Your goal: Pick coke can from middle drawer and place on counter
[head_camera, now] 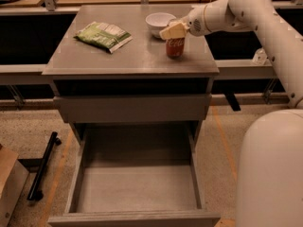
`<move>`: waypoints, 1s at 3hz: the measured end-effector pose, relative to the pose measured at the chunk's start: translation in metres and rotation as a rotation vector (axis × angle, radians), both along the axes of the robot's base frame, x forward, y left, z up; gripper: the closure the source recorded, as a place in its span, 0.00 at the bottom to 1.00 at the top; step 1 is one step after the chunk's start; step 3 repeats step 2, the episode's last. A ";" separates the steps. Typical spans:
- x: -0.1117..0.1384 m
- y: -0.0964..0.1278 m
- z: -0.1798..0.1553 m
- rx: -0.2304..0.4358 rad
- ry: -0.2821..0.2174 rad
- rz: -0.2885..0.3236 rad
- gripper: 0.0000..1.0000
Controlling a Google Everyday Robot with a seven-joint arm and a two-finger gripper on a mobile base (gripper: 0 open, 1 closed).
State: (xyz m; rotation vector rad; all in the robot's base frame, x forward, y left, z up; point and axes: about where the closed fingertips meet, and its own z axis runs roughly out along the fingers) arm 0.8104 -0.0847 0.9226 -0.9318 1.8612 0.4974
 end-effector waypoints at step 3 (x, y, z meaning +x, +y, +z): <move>0.001 0.002 -0.002 0.000 0.003 0.002 0.00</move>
Offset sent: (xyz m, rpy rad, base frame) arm 0.0011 0.0019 -0.0019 0.0001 0.0032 0.0013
